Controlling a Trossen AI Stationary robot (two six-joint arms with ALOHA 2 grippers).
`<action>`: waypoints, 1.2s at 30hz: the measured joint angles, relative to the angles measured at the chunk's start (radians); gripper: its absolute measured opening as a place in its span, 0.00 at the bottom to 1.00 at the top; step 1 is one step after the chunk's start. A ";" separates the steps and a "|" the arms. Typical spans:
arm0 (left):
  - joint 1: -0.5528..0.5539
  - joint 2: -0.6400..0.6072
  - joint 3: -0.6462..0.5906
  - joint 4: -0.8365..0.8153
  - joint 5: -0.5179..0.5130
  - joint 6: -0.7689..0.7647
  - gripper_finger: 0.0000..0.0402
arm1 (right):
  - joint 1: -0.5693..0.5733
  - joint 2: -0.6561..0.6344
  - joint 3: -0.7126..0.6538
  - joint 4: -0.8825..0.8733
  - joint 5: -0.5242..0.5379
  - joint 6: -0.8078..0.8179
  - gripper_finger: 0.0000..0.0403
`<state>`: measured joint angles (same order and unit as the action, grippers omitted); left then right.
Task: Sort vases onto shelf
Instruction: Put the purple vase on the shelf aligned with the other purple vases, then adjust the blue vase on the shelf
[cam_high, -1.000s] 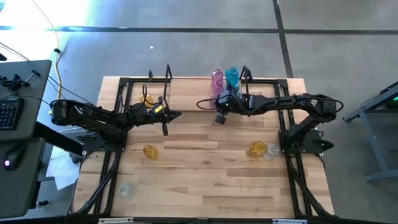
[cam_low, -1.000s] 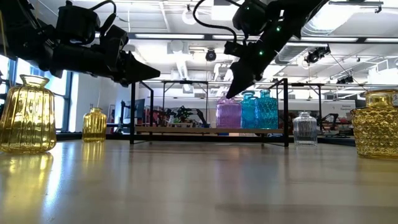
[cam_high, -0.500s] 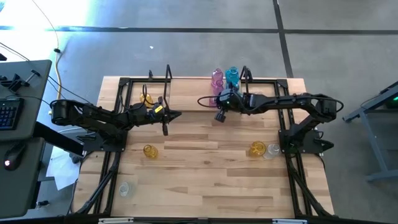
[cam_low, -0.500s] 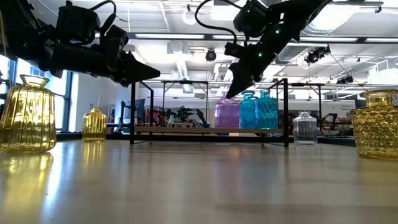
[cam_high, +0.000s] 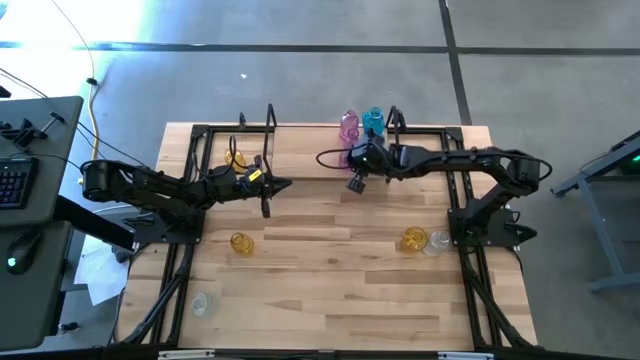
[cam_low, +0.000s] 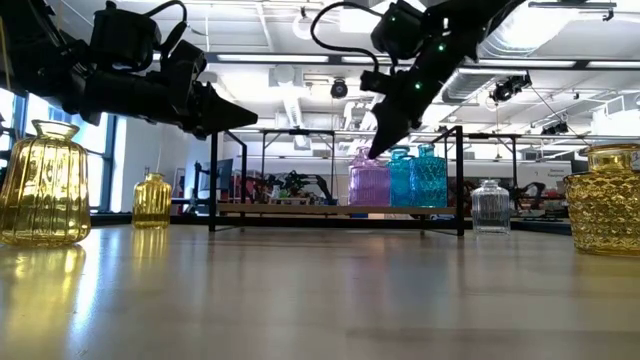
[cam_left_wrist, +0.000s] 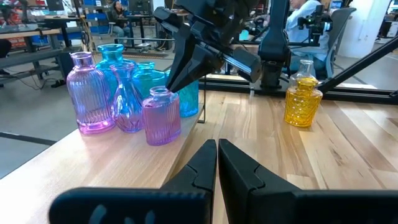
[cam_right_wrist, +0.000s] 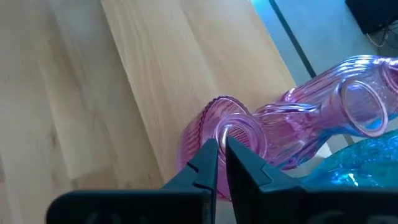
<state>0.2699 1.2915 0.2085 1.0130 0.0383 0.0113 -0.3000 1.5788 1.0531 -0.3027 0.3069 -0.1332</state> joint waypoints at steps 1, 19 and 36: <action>0.000 0.000 0.000 0.000 0.000 0.000 0.02 | 0.000 0.001 0.010 -0.014 -0.002 -0.004 0.03; 0.000 0.000 0.000 0.000 0.000 0.000 0.02 | 0.013 0.022 0.109 -0.251 -0.113 0.054 0.03; 0.000 0.000 0.000 0.000 -0.001 -0.001 0.02 | -0.012 0.062 0.109 -0.257 -0.019 0.073 0.03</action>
<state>0.2695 1.2915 0.2085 1.0134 0.0376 0.0105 -0.3124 1.6409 1.1625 -0.5593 0.2879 -0.0601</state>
